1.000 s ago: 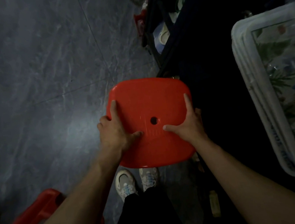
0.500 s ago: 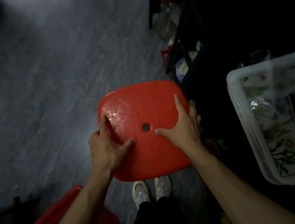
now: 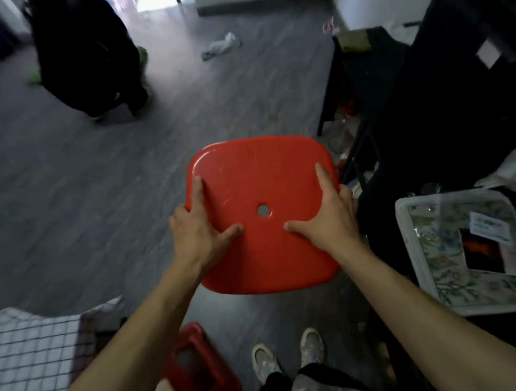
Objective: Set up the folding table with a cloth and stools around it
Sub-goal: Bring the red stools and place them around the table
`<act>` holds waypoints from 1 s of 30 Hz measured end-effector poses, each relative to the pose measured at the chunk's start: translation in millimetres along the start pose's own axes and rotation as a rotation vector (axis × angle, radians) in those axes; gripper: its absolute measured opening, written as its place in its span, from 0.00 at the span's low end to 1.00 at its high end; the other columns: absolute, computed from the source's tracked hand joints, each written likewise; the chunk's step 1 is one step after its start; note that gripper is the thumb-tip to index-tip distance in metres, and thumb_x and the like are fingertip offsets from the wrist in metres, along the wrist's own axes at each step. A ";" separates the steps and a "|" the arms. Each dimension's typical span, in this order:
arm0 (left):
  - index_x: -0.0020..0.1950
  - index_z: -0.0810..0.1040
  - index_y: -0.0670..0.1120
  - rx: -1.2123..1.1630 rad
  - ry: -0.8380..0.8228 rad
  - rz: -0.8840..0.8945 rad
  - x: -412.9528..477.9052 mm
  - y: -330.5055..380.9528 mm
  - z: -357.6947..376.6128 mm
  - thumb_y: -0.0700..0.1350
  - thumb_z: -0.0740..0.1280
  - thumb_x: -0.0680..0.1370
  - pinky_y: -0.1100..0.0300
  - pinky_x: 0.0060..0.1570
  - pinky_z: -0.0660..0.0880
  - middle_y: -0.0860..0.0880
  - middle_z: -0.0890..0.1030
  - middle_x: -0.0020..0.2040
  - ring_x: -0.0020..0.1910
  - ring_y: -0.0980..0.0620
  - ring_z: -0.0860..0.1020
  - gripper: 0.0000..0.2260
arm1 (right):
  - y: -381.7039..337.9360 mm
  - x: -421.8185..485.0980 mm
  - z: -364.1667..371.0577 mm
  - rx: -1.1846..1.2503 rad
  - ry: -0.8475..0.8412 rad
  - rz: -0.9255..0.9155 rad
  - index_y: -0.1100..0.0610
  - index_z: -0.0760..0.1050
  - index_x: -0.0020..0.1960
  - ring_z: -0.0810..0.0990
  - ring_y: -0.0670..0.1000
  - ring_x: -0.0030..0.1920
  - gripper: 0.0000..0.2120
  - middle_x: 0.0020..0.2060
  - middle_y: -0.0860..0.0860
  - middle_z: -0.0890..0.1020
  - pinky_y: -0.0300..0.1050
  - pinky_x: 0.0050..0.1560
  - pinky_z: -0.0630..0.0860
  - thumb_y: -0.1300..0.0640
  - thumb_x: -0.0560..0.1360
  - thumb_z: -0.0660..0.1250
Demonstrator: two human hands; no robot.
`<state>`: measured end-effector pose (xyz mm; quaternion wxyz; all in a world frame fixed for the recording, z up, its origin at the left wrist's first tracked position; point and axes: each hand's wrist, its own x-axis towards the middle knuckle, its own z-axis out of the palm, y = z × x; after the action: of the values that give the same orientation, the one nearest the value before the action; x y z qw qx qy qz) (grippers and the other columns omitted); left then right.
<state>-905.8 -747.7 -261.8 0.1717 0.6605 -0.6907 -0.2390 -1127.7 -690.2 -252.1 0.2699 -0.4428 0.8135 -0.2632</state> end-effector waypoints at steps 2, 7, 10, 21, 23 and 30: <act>0.79 0.45 0.59 -0.032 0.029 -0.016 -5.2 -3.6 -25.0 0.59 0.77 0.65 0.45 0.63 0.66 0.35 0.70 0.63 0.64 0.35 0.67 0.53 | -25.4 -8.2 -6.2 -0.017 0.011 -0.055 0.37 0.47 0.78 0.62 0.63 0.72 0.61 0.71 0.58 0.61 0.59 0.69 0.65 0.45 0.58 0.83; 0.79 0.48 0.60 -0.029 0.142 -0.012 -10.1 -14.7 -66.4 0.60 0.77 0.65 0.45 0.64 0.67 0.36 0.71 0.66 0.64 0.36 0.69 0.52 | -68.1 -22.6 -4.3 -0.042 0.054 -0.158 0.36 0.46 0.78 0.61 0.64 0.72 0.61 0.72 0.58 0.62 0.63 0.70 0.65 0.43 0.58 0.82; 0.79 0.50 0.60 -0.033 0.197 0.015 -11.7 -25.8 -82.9 0.60 0.78 0.64 0.45 0.65 0.67 0.37 0.71 0.65 0.64 0.36 0.68 0.51 | -80.0 -33.0 4.8 -0.016 0.085 -0.198 0.36 0.46 0.78 0.62 0.64 0.72 0.60 0.72 0.58 0.62 0.64 0.70 0.65 0.42 0.58 0.82; 0.77 0.45 0.67 -0.116 0.284 -0.026 -10.4 -52.8 -113.5 0.60 0.77 0.65 0.46 0.63 0.68 0.41 0.70 0.65 0.62 0.41 0.68 0.51 | -124.2 -22.3 19.4 -0.083 0.089 -0.364 0.34 0.48 0.78 0.63 0.60 0.69 0.57 0.71 0.56 0.63 0.58 0.67 0.67 0.40 0.60 0.80; 0.77 0.46 0.67 -0.110 0.307 -0.044 -2.3 -55.0 -116.9 0.60 0.77 0.65 0.46 0.64 0.66 0.40 0.70 0.65 0.62 0.40 0.68 0.51 | -133.9 -9.9 23.3 -0.086 0.066 -0.386 0.35 0.49 0.78 0.63 0.60 0.68 0.56 0.70 0.56 0.64 0.58 0.67 0.68 0.40 0.60 0.80; 0.77 0.49 0.66 -0.065 0.332 -0.123 54.1 -66.2 -124.2 0.60 0.77 0.65 0.46 0.67 0.65 0.39 0.69 0.67 0.65 0.40 0.67 0.49 | -163.6 54.1 54.6 -0.065 -0.017 -0.427 0.37 0.50 0.78 0.63 0.61 0.68 0.56 0.70 0.57 0.64 0.61 0.67 0.68 0.40 0.60 0.80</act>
<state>-785.8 -815.2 -200.2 0.2894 0.7262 -0.6030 -0.1590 -1021.4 -823.9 -193.2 0.2007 -0.6159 0.7067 -0.2844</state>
